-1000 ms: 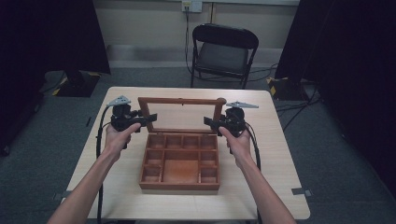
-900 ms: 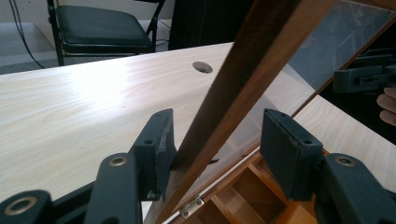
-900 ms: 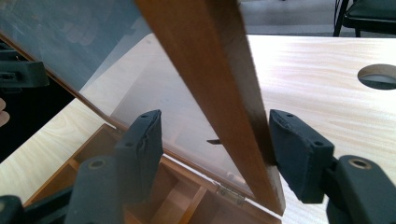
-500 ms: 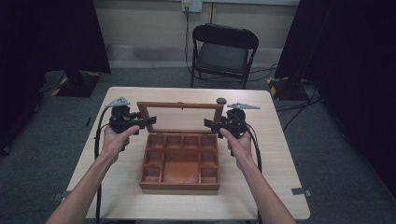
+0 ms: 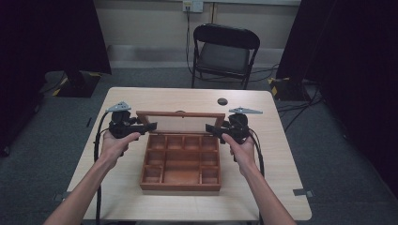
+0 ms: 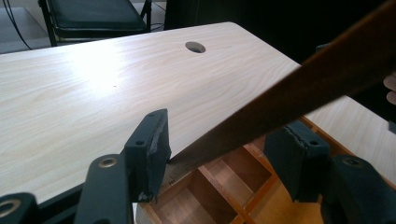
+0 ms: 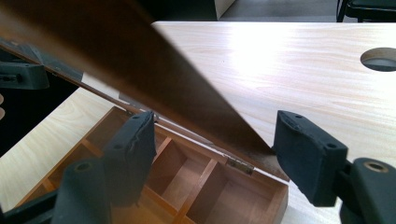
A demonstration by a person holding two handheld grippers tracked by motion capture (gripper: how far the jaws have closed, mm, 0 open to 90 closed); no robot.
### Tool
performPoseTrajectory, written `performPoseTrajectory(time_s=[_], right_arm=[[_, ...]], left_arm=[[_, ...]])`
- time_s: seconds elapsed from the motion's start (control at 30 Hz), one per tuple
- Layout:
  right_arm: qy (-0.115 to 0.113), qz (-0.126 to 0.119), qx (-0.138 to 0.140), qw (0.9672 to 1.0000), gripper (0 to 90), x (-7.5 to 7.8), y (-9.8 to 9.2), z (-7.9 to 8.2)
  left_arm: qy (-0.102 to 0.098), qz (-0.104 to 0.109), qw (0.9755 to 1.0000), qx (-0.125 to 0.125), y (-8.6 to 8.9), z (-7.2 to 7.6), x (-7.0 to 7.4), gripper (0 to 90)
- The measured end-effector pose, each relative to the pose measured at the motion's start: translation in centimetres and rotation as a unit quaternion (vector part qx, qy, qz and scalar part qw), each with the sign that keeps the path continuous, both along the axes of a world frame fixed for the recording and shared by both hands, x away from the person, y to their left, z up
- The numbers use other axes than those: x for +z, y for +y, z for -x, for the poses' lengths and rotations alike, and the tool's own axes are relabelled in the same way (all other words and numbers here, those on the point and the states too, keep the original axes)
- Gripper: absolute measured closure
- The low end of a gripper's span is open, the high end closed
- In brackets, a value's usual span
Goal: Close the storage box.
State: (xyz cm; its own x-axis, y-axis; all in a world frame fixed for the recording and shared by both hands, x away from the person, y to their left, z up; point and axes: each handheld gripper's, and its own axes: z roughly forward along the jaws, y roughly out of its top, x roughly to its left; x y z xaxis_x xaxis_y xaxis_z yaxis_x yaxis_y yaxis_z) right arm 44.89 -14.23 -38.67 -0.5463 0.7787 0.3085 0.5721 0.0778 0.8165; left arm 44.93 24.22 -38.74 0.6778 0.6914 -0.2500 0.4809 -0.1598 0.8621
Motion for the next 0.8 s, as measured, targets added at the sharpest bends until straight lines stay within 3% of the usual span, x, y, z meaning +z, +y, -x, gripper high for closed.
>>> performPoseTrajectory(time_s=[0.13, 0.37, 0.5, 0.6, 0.8], right_arm=[[-0.002, 0.004, 0.003, 1.0000, 28.8, -0.1, -0.1, 0.4], [-0.027, 0.029, 0.008, 0.9992, 26.1, -0.5, 0.3, 1.8], [-0.010, 0.015, 0.006, 0.9998, 21.5, -0.6, 0.0, 1.9], [-0.007, 0.018, 0.004, 0.9998, 20.7, -0.7, -0.2, 2.0], [-0.005, 0.020, 0.002, 0.9998, 20.9, -0.9, -0.5, 2.5]], left_arm=[[0.000, -0.009, 0.9999, -0.011, 0.1, 0.3, 0.0, 40.2], [-0.003, -0.025, 0.9995, -0.018, 0.0, 1.2, -0.1, 38.6], [0.001, -0.023, 0.9996, -0.017, 0.1, 1.5, -0.4, 36.7], [0.003, -0.030, 0.9994, -0.016, 0.1, 1.7, -0.3, 34.9], [0.011, -0.021, 0.9997, -0.008, 0.6, 2.2, -0.6, 28.6]])
